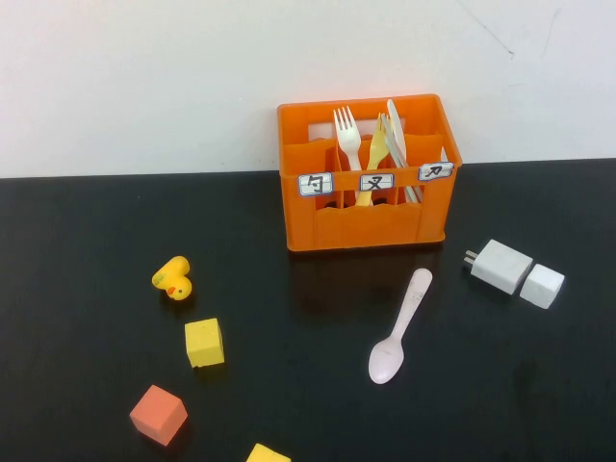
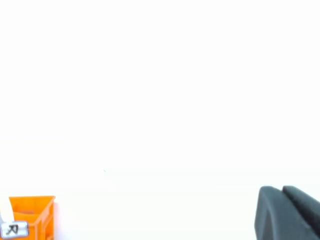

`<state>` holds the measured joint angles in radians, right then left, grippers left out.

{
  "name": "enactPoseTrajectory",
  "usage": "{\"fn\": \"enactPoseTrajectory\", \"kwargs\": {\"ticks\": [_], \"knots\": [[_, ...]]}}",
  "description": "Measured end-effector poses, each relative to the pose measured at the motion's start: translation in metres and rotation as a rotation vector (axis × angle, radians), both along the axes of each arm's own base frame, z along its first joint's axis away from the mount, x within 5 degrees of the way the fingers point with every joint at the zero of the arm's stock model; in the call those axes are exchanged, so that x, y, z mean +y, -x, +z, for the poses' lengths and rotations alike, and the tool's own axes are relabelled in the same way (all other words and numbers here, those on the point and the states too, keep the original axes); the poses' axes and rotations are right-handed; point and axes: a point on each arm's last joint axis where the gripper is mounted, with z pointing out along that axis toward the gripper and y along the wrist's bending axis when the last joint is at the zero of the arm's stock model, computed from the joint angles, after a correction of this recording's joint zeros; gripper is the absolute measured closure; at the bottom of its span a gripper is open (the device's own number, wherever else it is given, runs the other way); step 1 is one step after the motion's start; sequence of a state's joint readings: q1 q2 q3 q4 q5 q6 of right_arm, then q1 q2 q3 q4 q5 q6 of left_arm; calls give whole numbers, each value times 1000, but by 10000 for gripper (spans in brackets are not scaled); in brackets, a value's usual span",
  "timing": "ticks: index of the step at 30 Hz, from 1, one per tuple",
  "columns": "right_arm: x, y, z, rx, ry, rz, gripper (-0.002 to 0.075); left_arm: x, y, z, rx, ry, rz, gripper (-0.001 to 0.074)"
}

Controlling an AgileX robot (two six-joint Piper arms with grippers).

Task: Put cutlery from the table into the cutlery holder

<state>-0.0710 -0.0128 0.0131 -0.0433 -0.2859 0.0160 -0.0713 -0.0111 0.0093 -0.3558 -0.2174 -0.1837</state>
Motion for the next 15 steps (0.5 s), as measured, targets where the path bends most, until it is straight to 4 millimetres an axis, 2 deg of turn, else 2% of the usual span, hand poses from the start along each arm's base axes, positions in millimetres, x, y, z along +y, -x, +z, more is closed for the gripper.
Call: {"fn": "enactPoseTrajectory", "kwargs": {"ticks": [2, 4, 7, 12, 15], "knots": [[0, 2, 9, 14, 2, -1, 728, -2, 2, 10, 8, -34, -16, 736], [0, 3, 26, 50, 7, -5, 728, -3, 7, 31, -27, -65, -19, 736], [-1, 0, 48, 187, -8, -15, 728, -4, 9, 59, -34, -116, -20, 736], [-4, -20, 83, 378, 77, -36, 728, -9, -10, 91, 144, -243, -55, 736], [-5, -41, 98, 473, 142, -39, 728, -13, -31, 99, 237, -212, -93, 736]]}}
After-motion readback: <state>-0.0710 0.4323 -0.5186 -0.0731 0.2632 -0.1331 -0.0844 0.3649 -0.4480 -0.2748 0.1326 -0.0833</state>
